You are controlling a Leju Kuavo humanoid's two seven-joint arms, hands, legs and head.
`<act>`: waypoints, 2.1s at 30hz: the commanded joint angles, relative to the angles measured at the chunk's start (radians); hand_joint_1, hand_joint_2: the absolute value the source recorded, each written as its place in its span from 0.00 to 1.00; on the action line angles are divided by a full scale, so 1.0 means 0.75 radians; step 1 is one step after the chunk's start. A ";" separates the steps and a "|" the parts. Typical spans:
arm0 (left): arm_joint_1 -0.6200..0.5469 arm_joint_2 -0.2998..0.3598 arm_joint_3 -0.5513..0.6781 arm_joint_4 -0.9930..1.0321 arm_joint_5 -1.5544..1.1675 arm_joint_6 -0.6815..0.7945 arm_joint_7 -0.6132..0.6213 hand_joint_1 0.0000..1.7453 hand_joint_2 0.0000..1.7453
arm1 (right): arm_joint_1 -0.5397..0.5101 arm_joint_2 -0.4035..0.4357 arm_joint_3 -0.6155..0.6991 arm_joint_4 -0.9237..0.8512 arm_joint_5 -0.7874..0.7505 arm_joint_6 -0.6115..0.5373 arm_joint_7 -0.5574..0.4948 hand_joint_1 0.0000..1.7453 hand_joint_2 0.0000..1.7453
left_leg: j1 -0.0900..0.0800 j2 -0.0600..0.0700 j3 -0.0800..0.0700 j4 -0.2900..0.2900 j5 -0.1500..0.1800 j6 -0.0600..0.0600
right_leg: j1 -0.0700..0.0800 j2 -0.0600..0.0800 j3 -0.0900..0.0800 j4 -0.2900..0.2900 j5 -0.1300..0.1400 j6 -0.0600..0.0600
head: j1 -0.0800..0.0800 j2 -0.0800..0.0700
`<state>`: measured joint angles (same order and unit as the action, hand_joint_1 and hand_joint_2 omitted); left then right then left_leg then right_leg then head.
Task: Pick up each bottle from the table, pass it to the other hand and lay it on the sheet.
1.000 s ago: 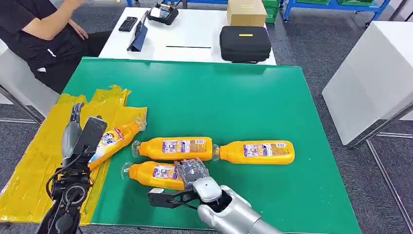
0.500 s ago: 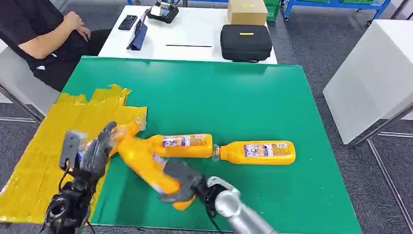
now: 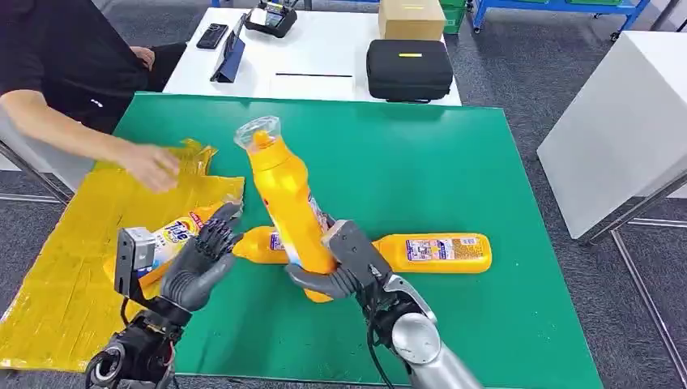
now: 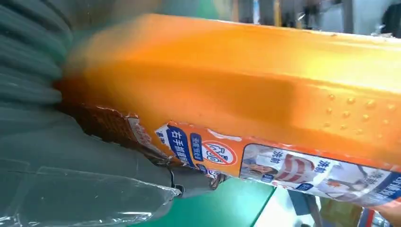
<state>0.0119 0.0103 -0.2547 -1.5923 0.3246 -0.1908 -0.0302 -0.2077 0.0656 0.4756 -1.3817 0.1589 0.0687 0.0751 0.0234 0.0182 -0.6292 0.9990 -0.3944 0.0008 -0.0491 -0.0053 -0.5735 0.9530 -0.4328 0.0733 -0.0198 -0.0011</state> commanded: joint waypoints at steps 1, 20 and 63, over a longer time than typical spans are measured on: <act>-0.116 -0.042 -0.131 -0.028 0.033 0.017 0.048 0.00 1.00 | -0.139 0.045 0.165 0.170 0.234 0.005 0.086 1.00 1.00 | 0.000 -0.001 0.003 0.002 -0.002 0.001 | 0.001 0.001 0.002 0.002 -0.001 -0.008 | 0.000 0.000; -0.248 -0.106 -0.160 0.048 0.079 0.115 0.079 0.00 1.00 | -0.316 0.055 0.581 0.433 0.596 0.044 0.044 1.00 1.00 | 0.001 -0.003 0.004 0.000 0.000 0.001 | 0.002 -0.001 0.004 0.000 -0.001 -0.008 | 0.000 0.000; -0.047 -0.044 0.110 -0.080 -0.750 0.438 0.014 1.00 1.00 | -0.237 0.052 0.314 0.298 0.586 -0.169 0.151 0.00 0.00 | 0.001 -0.006 0.002 -0.001 0.000 0.001 | 0.002 -0.004 0.002 0.000 -0.001 -0.007 | 0.000 0.000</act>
<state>0.0536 -0.0557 -0.2182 -1.7208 0.1869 0.0262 -0.0335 -0.4322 0.1240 0.8729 -1.1376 0.5954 -0.0312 0.1900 0.0235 0.0187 -0.6304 0.9991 -0.3943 0.0006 -0.0492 -0.0046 -0.5758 0.9531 -0.4326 0.0734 -0.0195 -0.0011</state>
